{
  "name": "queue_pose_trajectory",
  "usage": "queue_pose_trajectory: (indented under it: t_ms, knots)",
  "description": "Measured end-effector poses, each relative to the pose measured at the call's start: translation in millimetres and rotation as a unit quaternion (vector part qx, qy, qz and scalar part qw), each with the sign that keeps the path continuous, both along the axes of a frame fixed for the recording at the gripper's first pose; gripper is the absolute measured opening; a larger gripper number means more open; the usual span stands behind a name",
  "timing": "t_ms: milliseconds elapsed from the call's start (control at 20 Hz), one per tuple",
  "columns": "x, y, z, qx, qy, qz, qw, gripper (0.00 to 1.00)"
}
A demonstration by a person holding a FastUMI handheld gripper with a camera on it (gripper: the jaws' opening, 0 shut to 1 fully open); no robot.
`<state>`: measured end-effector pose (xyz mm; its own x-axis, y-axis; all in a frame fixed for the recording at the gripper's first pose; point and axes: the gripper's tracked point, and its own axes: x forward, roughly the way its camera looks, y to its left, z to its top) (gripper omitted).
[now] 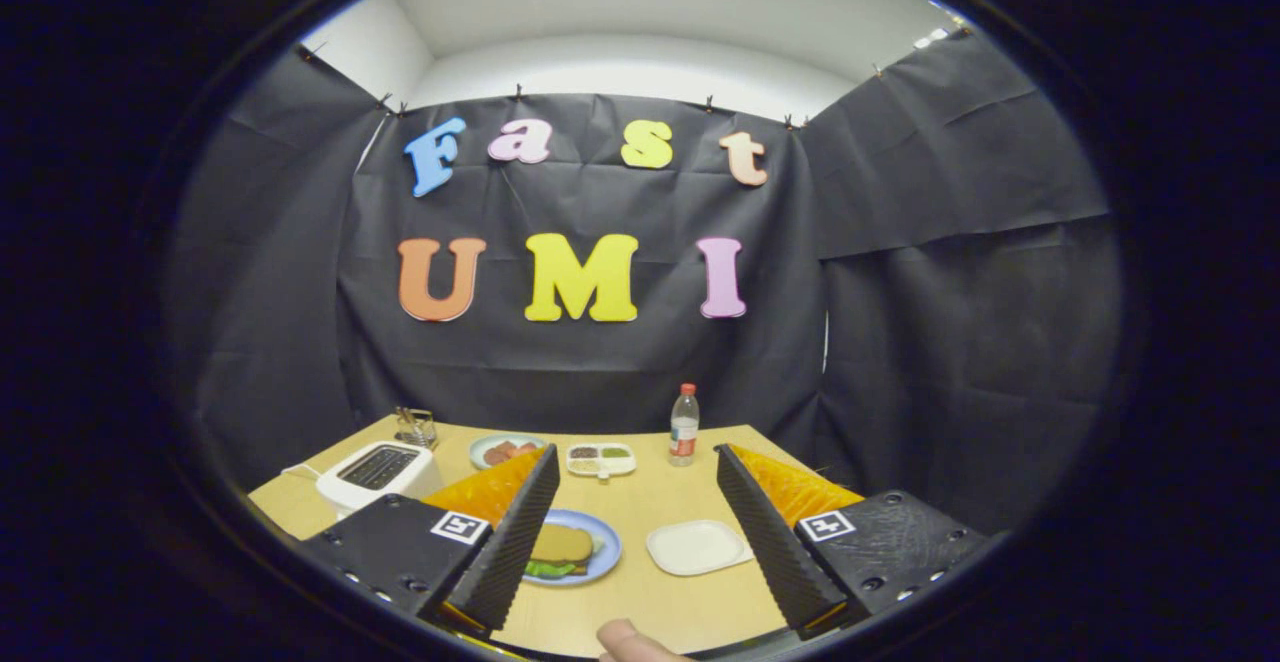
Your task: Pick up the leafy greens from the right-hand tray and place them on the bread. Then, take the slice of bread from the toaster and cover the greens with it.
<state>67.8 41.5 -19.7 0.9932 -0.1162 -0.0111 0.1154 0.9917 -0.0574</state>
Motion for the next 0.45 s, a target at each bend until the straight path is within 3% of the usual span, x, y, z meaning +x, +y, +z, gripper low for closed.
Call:
queue_pose_trajectory:
  t_ms: [450]
  knots:
    - [-20, 21, -4, -0.001, 0.015, 0.039, 0.999, 0.97]
